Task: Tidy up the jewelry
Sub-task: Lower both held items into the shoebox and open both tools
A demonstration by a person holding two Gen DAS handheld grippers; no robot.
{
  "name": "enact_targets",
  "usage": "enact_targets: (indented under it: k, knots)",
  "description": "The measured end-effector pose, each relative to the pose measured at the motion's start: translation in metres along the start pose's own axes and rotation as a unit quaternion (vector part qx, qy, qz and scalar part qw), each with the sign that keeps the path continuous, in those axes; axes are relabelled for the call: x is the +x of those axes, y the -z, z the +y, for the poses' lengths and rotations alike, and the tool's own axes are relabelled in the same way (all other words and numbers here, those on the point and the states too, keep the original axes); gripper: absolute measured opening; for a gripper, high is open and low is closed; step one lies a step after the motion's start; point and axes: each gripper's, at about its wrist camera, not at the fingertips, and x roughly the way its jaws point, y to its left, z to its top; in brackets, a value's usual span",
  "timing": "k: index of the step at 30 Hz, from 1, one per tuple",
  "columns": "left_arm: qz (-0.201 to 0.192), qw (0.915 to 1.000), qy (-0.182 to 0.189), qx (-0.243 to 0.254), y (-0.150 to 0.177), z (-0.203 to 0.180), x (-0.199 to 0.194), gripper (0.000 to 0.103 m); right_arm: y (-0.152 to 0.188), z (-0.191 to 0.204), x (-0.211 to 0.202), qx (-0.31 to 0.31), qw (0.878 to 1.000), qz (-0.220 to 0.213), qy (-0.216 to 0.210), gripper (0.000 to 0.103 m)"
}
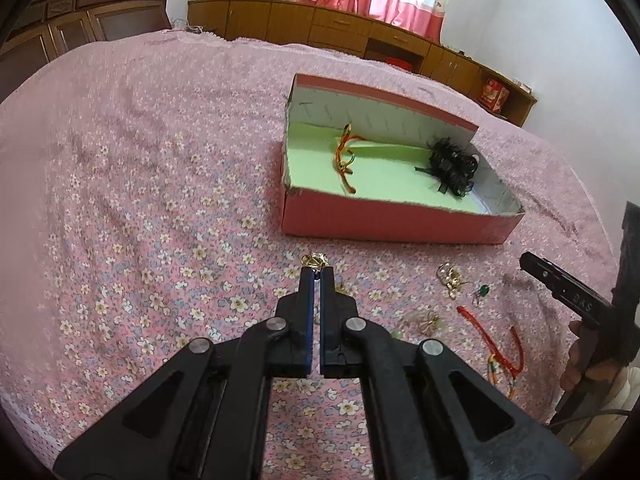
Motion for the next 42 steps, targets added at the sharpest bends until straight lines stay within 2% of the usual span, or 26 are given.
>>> enact_targets:
  k: [11, 27, 33, 42]
  knots:
    - [-0.032, 0.9993, 0.007, 0.020, -0.023, -0.017, -0.005, 0.000, -0.019, 0.018, -0.033, -0.033, 0.996, -0.077, -0.014, 0.067]
    - [-0.076, 0.9961, 0.011, 0.044, -0.071, -0.037, 0.015, 0.000, -0.059, 0.053, -0.016, -0.086, 0.987, -0.132, -0.023, 0.067]
    - [-0.070, 0.9962, 0.003, 0.052, -0.087, -0.043, 0.036, 0.000, -0.074, 0.058, 0.009, -0.095, 0.989, -0.110, -0.016, 0.067]
    - [-0.028, 0.9979, -0.015, 0.057, -0.097, -0.046, 0.080, 0.000, -0.091, 0.052, 0.057, -0.086, 0.996, -0.021, -0.020, 0.067]
